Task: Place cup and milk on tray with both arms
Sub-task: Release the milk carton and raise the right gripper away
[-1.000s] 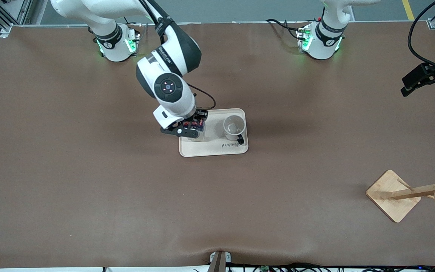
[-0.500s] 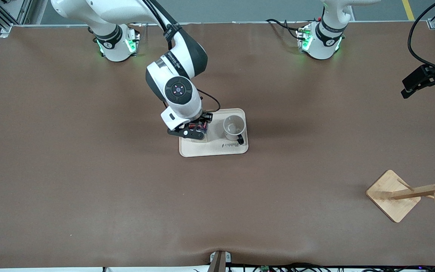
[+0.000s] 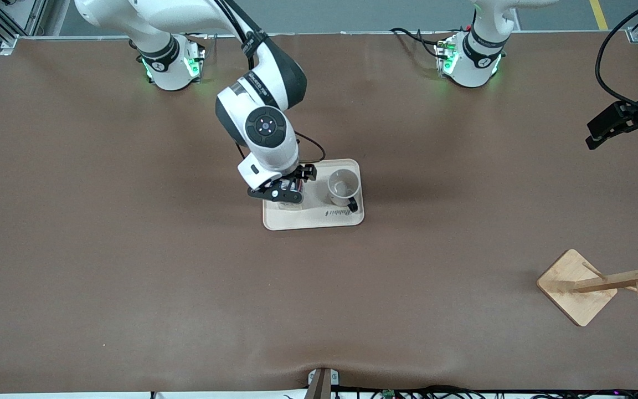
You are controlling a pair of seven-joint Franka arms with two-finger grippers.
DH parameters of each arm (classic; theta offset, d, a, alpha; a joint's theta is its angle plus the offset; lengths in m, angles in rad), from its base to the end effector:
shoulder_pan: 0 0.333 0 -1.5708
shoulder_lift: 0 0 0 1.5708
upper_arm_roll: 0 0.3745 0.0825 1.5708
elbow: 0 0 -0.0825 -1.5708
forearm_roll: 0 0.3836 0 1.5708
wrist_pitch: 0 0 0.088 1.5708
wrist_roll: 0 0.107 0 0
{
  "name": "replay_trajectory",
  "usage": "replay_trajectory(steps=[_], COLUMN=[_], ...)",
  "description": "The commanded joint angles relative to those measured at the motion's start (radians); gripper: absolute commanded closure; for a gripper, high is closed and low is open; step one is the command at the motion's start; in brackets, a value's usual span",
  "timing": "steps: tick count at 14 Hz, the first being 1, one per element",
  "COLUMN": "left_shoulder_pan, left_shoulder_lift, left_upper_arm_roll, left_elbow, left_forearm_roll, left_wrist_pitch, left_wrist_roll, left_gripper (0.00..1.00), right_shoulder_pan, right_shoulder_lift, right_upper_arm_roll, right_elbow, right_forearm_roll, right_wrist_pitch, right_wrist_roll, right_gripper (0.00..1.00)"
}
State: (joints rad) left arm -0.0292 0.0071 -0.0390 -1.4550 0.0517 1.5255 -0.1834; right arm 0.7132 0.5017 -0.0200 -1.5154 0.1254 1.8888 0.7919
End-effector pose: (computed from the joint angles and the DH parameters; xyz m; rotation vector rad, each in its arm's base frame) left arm 0.5512 -0.0318 0.7295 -3.0913 -0.1844 -0.1074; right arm 0.5370 0.4614 0.4136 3.1148 -0.2243 -0.2604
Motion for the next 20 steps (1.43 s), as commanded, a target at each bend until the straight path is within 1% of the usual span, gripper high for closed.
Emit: replay_trajectory(steps=[1, 3, 5, 7, 8, 9, 10, 11, 13, 14, 15, 17, 19, 20], left_shoulder_pan=[0.0, -0.002, -0.003, -0.003, -0.003, -0.005, -0.008, -0.008, -0.006, -0.006, -0.005, -0.005, -0.003, -0.005], left_shoulder_lift=[-0.01, -0.01, -0.009, -0.01, -0.009, -0.009, -0.009, -0.009, -0.012, -0.015, -0.016, -0.022, -0.05, -0.064], left_upper_arm_roll=[0.004, 0.004, 0.004, 0.004, 0.004, 0.002, 0.002, 0.004, 0.002, 0.002, 0.002, 0.002, 0.002, 0.002], left_elbow=[-0.005, -0.004, -0.001, -0.001, -0.001, -0.001, -0.001, 0.001, 0.001, -0.002, -0.005, -0.021, -0.063, -0.085], left_forearm_roll=[-0.015, -0.015, -0.015, -0.015, -0.015, -0.016, -0.016, -0.016, -0.016, -0.015, -0.016, -0.015, -0.015, -0.013], left_wrist_pitch=[0.007, 0.007, 0.007, 0.007, 0.007, 0.007, 0.007, 0.007, 0.004, 0.001, -0.005, -0.019, -0.018, -0.015], left_wrist_roll=[-0.004, -0.005, -0.005, -0.005, -0.005, -0.007, -0.007, -0.007, -0.005, -0.004, -0.004, 0.002, 0.004, 0.004], left_gripper=[0.0, 0.0, 0.0, 0.0, 0.0, 0.0, 0.0, 0.0, 0.0, 0.0, 0.0, 0.0, 0.0, 0.0], right_shoulder_pan=[-0.009, -0.018, -0.075, -0.148, -0.19, -0.234, -0.253, -0.276, -0.389, -0.465, -0.518, -0.599, -0.646, -0.668], right_shoulder_lift=[-0.031, -0.064, -0.095, -0.13, -0.15, -0.172, -0.219, -0.248, -0.296, -0.316, -0.346, -0.423, -0.529, -0.578], right_upper_arm_roll=[-0.003, -0.011, -0.014, -0.027, -0.043, -0.044, -0.047, -0.05, -0.058, -0.057, -0.055, -0.058, -0.058, -0.058], right_elbow=[0.116, 0.176, 0.211, 0.221, 0.221, 0.221, 0.209, 0.187, 0.127, 0.089, 0.046, -0.047, -0.156, -0.193], right_forearm_roll=[-0.015, -0.018, -0.016, -0.02, -0.018, -0.004, -0.022, -0.03, -0.027, -0.021, -0.021, -0.023, -0.036, -0.039], right_wrist_pitch=[-0.15, -0.227, -0.287, -0.309, -0.342, -0.365, -0.375, -0.379, -0.389, -0.387, -0.378, -0.353, -0.309, -0.304], right_wrist_roll=[-0.002, -0.003, -0.026, -0.165, -0.196, -0.195, -0.207, -0.236, -0.438, -0.52, -0.59, -0.71, -0.781, -0.821], right_gripper=[0.0, 0.0, 0.0, 0.0, 0.0, 0.0, 0.0, 0.0, 0.0, 0.0, 0.0, 0.0, 0.0, 0.0])
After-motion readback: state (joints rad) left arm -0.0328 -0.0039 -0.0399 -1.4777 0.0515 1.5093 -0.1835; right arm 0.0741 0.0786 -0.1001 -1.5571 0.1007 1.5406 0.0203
